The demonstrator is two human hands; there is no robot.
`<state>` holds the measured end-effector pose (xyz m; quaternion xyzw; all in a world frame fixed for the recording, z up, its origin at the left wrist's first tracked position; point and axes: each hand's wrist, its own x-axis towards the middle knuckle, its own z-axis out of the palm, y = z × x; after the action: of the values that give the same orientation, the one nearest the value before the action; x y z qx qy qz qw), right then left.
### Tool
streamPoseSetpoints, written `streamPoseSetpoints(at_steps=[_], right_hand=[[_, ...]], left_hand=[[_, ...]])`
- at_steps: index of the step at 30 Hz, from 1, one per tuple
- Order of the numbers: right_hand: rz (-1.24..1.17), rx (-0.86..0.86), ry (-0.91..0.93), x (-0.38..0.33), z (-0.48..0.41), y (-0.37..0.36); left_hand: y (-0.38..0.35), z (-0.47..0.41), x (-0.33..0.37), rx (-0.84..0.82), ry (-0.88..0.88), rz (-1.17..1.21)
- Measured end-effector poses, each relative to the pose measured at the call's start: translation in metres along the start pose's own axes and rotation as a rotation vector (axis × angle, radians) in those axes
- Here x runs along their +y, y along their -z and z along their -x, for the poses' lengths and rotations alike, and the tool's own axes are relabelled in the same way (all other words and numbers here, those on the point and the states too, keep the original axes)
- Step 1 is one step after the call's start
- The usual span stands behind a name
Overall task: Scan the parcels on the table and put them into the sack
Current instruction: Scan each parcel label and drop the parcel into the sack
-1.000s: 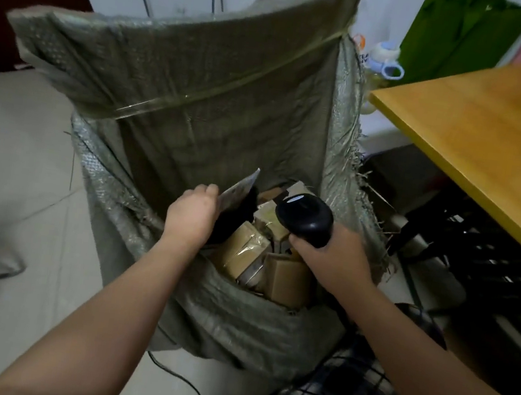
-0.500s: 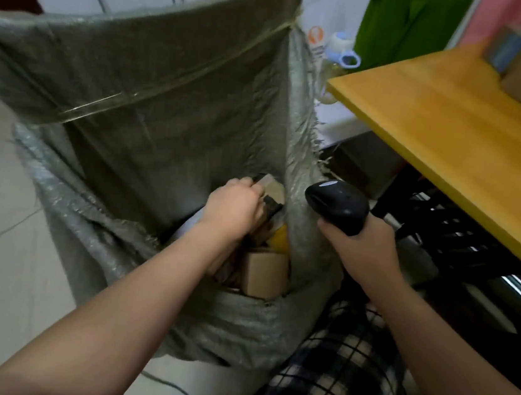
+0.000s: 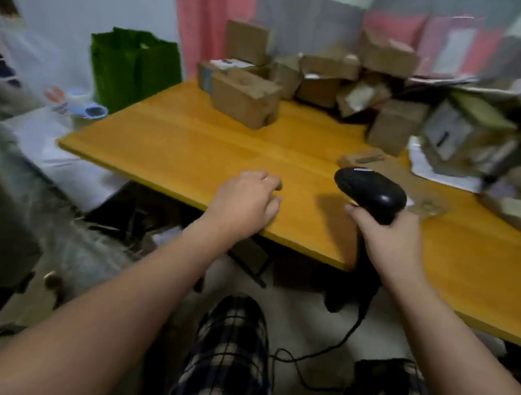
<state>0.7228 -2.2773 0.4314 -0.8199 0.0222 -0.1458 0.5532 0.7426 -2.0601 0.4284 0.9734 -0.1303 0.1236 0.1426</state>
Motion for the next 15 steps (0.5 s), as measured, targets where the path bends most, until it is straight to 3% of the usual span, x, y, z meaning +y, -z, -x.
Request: streamPoseSetpoints(at_steps=[3,9,15], right_hand=[[0.004,0.142,-0.072,0.014,-0.009,0.045],[-0.013,0.212,-0.173,0.035,-0.010,0.087],[0.001,0.189,-0.158,0.050,-0.003,0.090]], left_hand=[[-0.023,-0.034,0.050,-0.033,-0.113,0.016],[-0.061,-0.083,0.117,-0.063,-0.311,-0.010],[-0.079,-0.109,0.122,-0.322,-0.302,-0.153]])
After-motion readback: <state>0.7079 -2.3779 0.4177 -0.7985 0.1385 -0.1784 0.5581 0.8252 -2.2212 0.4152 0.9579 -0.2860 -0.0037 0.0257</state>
